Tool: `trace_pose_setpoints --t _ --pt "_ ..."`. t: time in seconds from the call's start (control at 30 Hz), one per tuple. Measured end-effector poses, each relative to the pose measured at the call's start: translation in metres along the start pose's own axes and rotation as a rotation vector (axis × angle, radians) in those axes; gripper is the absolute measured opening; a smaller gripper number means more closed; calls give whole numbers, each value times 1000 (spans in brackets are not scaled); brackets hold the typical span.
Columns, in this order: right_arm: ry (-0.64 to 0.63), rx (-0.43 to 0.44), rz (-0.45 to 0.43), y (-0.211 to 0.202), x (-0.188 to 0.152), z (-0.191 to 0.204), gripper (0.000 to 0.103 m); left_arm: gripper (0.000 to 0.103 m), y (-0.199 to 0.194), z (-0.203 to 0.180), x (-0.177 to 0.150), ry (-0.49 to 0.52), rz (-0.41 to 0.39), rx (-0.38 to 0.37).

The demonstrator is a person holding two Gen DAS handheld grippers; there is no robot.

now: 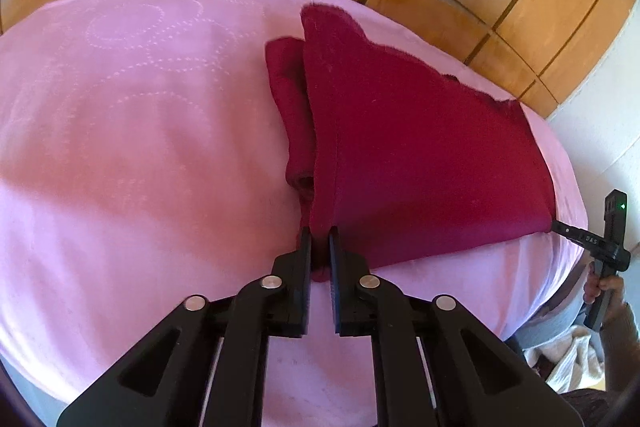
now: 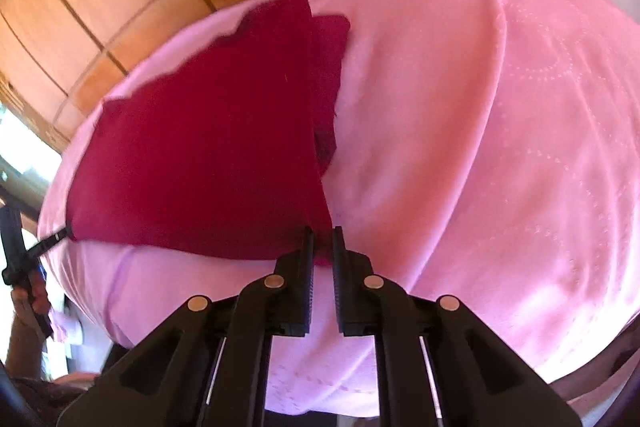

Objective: Fold small clothes

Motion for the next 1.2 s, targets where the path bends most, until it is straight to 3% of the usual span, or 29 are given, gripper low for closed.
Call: trace_pose_setpoints --t 0.03,0.07,0.2,0.3,0.4,0.47,0.57,0.67,0.77,0.83,0.97,1.1,1.2 --pt "1 -25 -15 -5 3 -1 26 11 -4 1 1 -14 -14 4" --pt "-2 -59 -36 -11 7 0 46 14 -8 3 3 -30 -26 1" --pt "-37 -59 -145 -45 31 18 47 14 -27 4 14 -59 -103 23" --pt "-96 -15 -164 -41 55 49 50 14 -34 -6 26 -55 -148 18" --pt "-169 -3 -150 -14 81 84 54 14 -33 -24 37 -17 -173 17" --pt "-178 -12 -134 8 99 93 56 26 -25 -39 43 26 -171 23" --pt "-129 -95 -92 49 127 82 57 29 -9 -53 45 70 -142 41" --pt "-11 -157 -45 86 146 48 56 29 19 -54 44 86 -74 127" --pt "65 -87 -99 99 142 32 57 29 19 -59 45 104 -81 152" --pt "6 -123 -153 101 129 41 57 29 13 -61 49 112 -111 175" --pt "-1 -137 -173 104 122 46 59 29 1 -50 63 59 -138 188" --pt "-11 -123 -179 105 118 49 64 29 -2 -15 81 -90 -116 106" --pt "-18 -126 -183 104 116 51 66 29 -2 -4 98 -131 -127 53"
Point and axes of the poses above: each gripper's, at about its wrist camera, not at the fingertips, and y roughly the way its jaws point, z to its left, x to its top, the point moved 3 cm from there along y, roughly the way its jaws point, and after that the axes turned 4 degrees about z, right-handed, at the moved point
